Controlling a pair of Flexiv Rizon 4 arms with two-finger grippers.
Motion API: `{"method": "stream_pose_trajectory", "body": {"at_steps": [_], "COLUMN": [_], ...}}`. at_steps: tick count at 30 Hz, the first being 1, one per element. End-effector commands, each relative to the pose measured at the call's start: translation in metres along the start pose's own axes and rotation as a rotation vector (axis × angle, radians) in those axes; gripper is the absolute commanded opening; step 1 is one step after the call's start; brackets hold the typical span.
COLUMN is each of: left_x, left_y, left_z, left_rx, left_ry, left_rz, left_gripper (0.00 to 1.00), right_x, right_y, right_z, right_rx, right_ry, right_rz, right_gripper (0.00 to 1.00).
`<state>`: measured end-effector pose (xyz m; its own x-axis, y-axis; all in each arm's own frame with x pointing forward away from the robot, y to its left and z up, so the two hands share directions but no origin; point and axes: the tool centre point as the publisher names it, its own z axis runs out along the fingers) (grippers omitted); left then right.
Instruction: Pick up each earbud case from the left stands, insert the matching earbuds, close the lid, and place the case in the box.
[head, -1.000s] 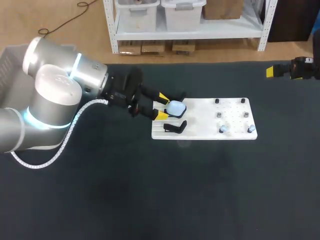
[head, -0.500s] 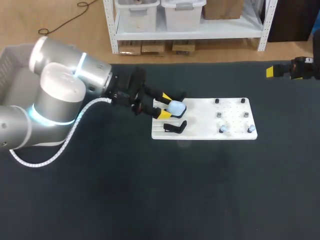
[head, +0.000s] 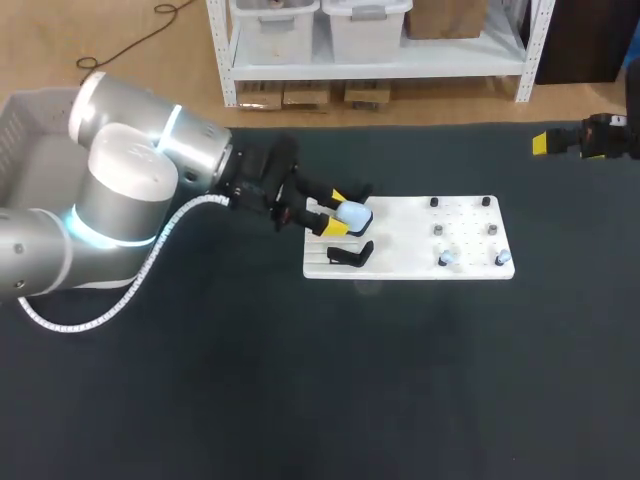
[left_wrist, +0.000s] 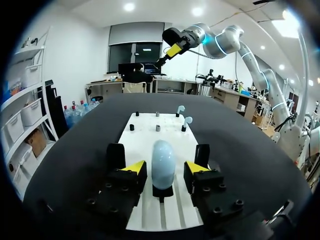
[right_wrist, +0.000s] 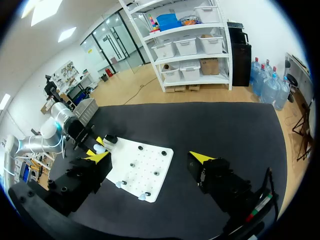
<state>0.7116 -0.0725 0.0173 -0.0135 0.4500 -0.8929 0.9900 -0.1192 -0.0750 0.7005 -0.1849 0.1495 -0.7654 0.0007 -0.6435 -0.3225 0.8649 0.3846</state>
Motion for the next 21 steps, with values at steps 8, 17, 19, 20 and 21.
{"method": "stream_pose_trajectory", "body": {"at_steps": [8,17,19,20,21], "left_x": [0.0033,0.0058,0.0058,0.0058,0.0058], "left_y": [0.0005,0.0008,0.0008,0.0009,0.0009], "left_z": [0.0035,0.0042,0.0043,0.0043,0.0044], "left_rx": [-0.012,-0.018,-0.019,-0.020,-0.021], "left_ry": [-0.013,-0.026,-0.028,-0.030,-0.031], "left_rz": [-0.002,-0.002,-0.002,-0.001,0.000], "left_gripper": [0.49,0.47,0.46,0.46,0.46], "right_x": [0.0000,0.0000,0.0000,0.0000,0.0000], "right_y": [0.0000,0.0000,0.0000,0.0000,0.0000], "right_z": [-0.0001,-0.0001,-0.0001,-0.0001,-0.0001], "right_rx": [0.000,0.000,0.000,0.000,0.000], "right_ry": [0.000,0.000,0.000,0.000,0.000], "right_rz": [0.000,0.000,0.000,0.000,0.000], "right_gripper": [1.00,1.00,1.00,1.00,1.00]}}
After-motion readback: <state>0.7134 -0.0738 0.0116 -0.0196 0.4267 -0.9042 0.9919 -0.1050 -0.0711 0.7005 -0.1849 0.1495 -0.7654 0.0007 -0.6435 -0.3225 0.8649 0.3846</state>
